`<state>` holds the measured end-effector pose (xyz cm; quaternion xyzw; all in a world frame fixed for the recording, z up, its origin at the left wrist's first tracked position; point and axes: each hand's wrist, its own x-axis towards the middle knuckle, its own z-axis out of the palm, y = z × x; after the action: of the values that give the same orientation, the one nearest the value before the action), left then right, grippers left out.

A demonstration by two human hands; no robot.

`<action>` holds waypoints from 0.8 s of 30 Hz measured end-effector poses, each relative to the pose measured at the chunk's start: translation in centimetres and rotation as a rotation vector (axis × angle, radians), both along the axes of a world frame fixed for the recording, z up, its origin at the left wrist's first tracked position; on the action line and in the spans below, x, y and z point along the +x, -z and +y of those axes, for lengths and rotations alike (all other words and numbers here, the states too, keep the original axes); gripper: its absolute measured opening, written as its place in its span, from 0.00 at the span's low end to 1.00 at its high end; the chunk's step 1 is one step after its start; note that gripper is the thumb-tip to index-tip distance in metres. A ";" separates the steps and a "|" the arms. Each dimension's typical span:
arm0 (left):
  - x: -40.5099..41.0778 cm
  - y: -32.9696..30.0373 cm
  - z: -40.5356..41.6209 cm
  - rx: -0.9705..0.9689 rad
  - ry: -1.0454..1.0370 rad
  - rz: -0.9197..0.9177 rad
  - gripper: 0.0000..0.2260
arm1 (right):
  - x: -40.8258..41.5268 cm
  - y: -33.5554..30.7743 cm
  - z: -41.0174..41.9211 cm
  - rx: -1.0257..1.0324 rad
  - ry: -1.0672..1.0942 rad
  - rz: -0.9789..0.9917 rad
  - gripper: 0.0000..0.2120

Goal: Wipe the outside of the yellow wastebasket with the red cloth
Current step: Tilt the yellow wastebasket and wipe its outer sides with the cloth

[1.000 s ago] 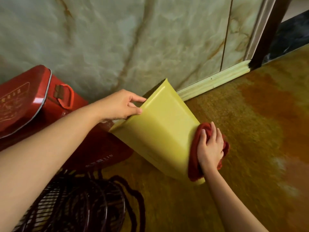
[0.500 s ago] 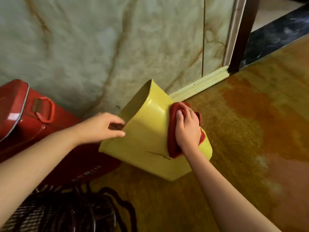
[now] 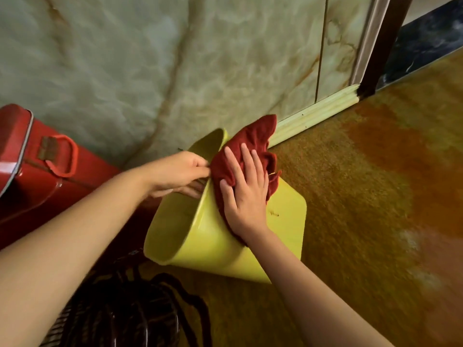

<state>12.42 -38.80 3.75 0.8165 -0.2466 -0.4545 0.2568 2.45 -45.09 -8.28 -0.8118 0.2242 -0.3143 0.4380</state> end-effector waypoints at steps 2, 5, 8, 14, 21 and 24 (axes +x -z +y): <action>0.7 -0.3 1.9 0.017 -0.020 0.190 0.13 | 0.3 1.8 -0.4 -0.002 -0.010 0.072 0.25; 1.4 0.2 5.2 0.099 -0.042 0.144 0.25 | -0.4 5.4 -0.1 -0.068 -0.036 0.179 0.26; 1.4 0.8 6.6 0.051 -0.152 0.168 0.30 | -1.6 8.6 -1.6 0.083 0.064 0.271 0.26; 0.0 0.5 6.7 0.080 -0.057 0.224 0.35 | -4.9 9.6 -2.3 0.461 0.233 0.262 0.25; -0.3 0.5 7.9 0.014 -0.099 0.299 0.27 | -3.0 0.9 6.9 0.146 -0.177 0.029 0.24; 0.4 0.3 7.2 0.011 -0.087 0.276 0.26 | 0.9 0.6 3.6 0.031 -0.168 0.058 0.25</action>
<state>12.80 -31.55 3.45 0.7576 -0.1709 -0.5521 0.3033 3.33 -41.50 -8.91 -0.8298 0.1726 -0.2492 0.4685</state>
